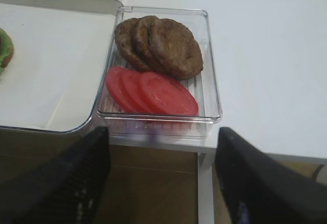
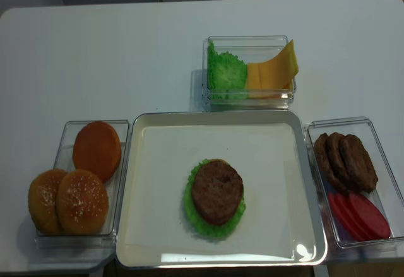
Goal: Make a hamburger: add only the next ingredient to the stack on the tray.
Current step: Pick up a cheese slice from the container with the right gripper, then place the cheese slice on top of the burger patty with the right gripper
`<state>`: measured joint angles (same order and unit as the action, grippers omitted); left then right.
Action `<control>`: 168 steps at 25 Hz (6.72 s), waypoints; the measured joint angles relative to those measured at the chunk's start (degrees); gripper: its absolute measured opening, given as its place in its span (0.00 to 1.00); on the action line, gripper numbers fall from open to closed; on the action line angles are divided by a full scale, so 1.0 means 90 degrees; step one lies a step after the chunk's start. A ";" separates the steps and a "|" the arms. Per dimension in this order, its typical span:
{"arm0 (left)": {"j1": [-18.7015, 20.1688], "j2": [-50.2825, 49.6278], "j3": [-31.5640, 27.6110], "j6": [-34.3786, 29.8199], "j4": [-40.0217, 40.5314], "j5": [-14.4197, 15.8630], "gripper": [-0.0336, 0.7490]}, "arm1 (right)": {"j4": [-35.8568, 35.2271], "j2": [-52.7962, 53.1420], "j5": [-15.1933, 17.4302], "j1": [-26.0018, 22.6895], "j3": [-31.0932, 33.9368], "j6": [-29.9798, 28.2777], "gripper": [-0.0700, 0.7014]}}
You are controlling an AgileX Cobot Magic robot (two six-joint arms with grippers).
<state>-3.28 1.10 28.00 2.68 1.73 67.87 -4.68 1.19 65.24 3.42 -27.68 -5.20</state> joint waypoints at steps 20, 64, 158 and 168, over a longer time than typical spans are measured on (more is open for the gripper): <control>0.0000 0.0000 0.0000 0.0000 0.0000 0.0000 0.57 | -0.0134 -0.0324 -0.0427 0.0000 -0.0562 0.0397 0.71; 0.0000 0.0000 0.0000 0.0000 0.0000 0.0000 0.57 | -0.3218 -1.1901 -0.2585 0.0000 -0.5850 -0.1355 0.61; 0.0000 0.0000 0.0000 0.0000 0.0000 0.0000 0.57 | -0.2844 -0.9327 -0.0691 0.2430 -0.5863 -0.0539 0.14; 0.0000 0.0000 0.0000 0.0000 0.0000 0.0000 0.57 | -0.2600 -0.9311 -0.1068 0.3208 -0.5281 -0.0225 0.14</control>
<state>-3.28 1.10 28.00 2.68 1.73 67.87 -28.08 -82.61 55.62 32.29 -75.21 -7.23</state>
